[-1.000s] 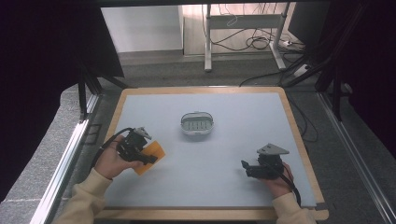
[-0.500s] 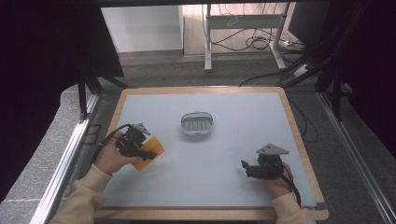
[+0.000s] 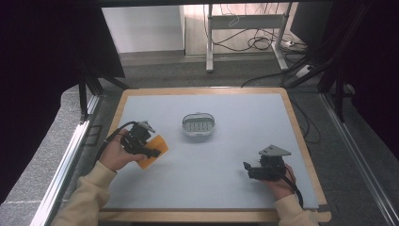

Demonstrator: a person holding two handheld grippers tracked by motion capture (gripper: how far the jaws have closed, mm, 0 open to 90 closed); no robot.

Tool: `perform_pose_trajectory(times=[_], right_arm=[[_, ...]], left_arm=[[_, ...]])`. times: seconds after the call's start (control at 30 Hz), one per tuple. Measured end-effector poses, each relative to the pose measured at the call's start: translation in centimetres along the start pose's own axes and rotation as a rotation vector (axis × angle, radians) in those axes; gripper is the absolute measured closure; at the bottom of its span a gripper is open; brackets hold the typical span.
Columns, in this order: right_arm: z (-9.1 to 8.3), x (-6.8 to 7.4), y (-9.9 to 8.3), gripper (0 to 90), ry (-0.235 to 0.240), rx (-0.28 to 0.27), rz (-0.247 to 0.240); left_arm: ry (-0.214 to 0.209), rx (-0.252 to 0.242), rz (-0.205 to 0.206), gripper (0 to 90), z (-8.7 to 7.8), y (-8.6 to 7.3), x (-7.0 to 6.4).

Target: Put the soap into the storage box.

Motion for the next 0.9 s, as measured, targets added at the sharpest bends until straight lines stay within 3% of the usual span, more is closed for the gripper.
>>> perform_pose_trajectory(times=[0.9], right_arm=[[0.0, 0.0, 0.0, 15.6, 0.0, 0.001, 0.0]], left_arm=[[0.02, 0.001, 0.035, 61.7, 0.2, 2.7, 0.6]])
Point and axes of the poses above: each handheld gripper's, and its own axes: z roughly forward along the jaws, y roughly out of its top, x roughly to its left, the point moved 10 cm from there along z, roughly forward along the jaws, and after that the axes turned 8 degrees about z, right-handed, at the moved point
